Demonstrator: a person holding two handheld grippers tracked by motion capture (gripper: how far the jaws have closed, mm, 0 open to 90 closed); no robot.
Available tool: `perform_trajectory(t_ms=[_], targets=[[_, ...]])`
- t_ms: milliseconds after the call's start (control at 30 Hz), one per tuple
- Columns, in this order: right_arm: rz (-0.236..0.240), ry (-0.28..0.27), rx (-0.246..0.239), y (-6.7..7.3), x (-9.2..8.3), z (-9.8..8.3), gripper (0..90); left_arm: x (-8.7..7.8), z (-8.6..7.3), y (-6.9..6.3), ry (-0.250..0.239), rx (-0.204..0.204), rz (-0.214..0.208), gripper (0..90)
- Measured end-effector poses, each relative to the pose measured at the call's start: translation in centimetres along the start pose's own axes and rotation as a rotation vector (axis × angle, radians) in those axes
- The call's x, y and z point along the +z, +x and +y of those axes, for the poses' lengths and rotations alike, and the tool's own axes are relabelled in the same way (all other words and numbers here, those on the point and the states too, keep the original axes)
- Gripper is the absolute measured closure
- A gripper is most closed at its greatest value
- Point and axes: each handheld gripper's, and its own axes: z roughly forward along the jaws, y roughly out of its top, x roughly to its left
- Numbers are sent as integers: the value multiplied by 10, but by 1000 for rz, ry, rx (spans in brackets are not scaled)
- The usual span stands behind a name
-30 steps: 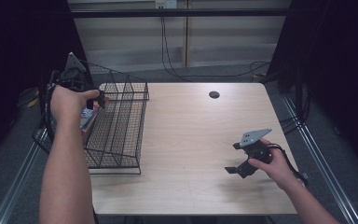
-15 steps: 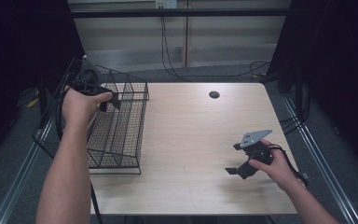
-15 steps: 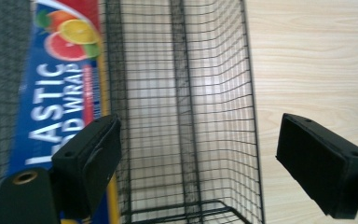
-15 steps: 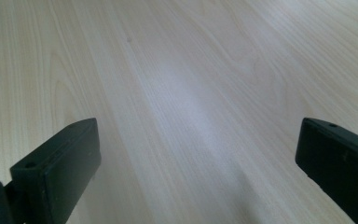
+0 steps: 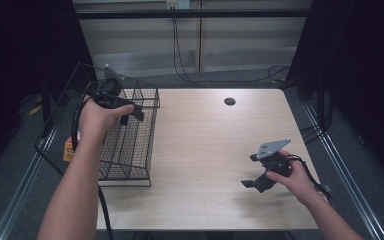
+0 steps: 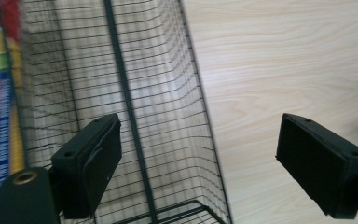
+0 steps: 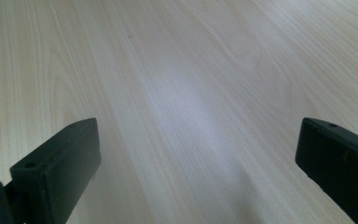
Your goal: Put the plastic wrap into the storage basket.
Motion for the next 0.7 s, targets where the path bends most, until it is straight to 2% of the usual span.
perform_trajectory(t_ms=[267, 400, 433, 567, 700], targets=[[-4, -6, -1, 0, -1, 0, 0, 10, -3, -15, 3, 41, -42, 140], [-2, -4, -1, 0, 0, 0, 0, 15, -3, -23, 10, 80, -54, 140], [-2, -4, -1, 0, 0, 0, 0, 16, -4, -26, 5, 79, -59, 140], [-2, -2, -2, 0, 0, 0, 0, 21, -4, -33, 16, 124, -73, 141], [0, -3, -2, 0, 0, 0, 0, 24, -4, -40, 15, 137, -88, 141]])
